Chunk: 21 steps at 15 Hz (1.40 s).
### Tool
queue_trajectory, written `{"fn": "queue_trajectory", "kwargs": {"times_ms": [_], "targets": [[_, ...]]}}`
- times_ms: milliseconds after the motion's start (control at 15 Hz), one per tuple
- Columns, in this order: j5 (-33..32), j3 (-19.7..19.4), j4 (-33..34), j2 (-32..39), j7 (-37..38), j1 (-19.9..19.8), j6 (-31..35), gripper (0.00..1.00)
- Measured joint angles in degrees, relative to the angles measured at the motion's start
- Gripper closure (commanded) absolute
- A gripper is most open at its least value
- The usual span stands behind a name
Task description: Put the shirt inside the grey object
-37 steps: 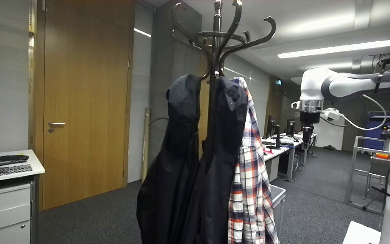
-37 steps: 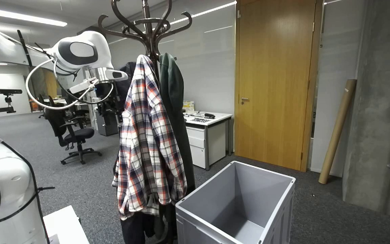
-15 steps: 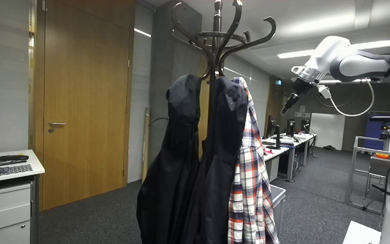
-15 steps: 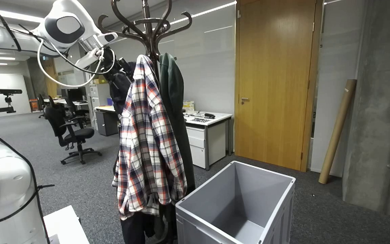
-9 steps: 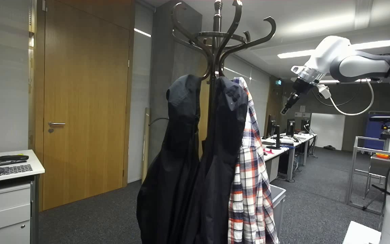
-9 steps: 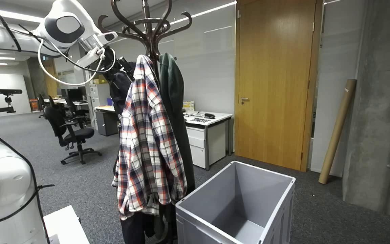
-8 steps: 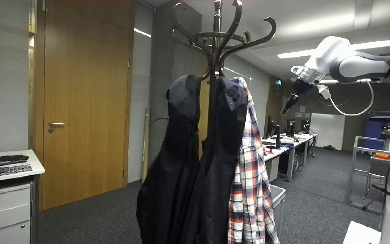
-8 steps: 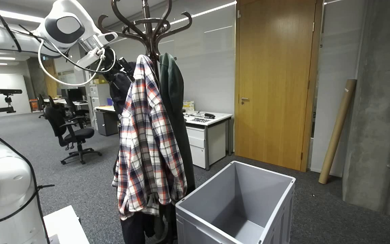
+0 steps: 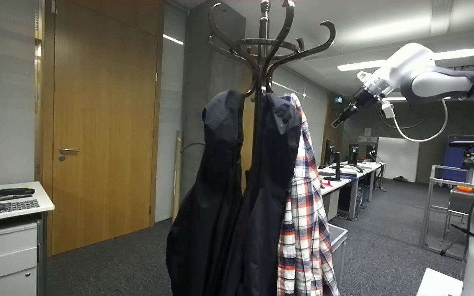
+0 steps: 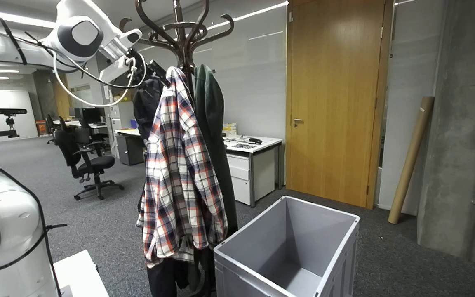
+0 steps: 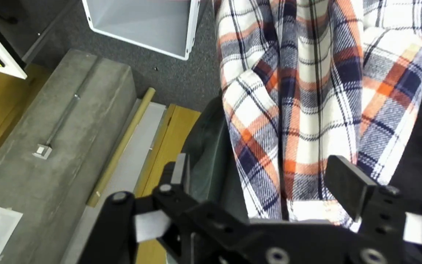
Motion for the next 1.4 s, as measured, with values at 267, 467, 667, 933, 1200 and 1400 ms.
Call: {"fn": "queue_trajectory", "kwargs": {"times_ms": [267, 467, 667, 933, 1200, 1400], "targets": [[0.9, -1.9, -0.6, 0.5, -1.7, 2.7, 5.8, 0.00], [3.1, -3.7, -0.9, 1.3, -4.1, 5.4, 9.6, 0.00], [6.0, -6.0, -0.9, 2.4, -7.5, 9.0, 12.4, 0.00], [9.6, -9.0, -0.9, 3.1, -12.2, 13.7, 14.5, 0.00], [11.4, -11.1, -0.9, 3.1, -15.8, 16.9, 16.1, 0.00], [11.6, -12.0, -1.0, 3.3, -17.2, 18.2, 17.6, 0.00]]}}
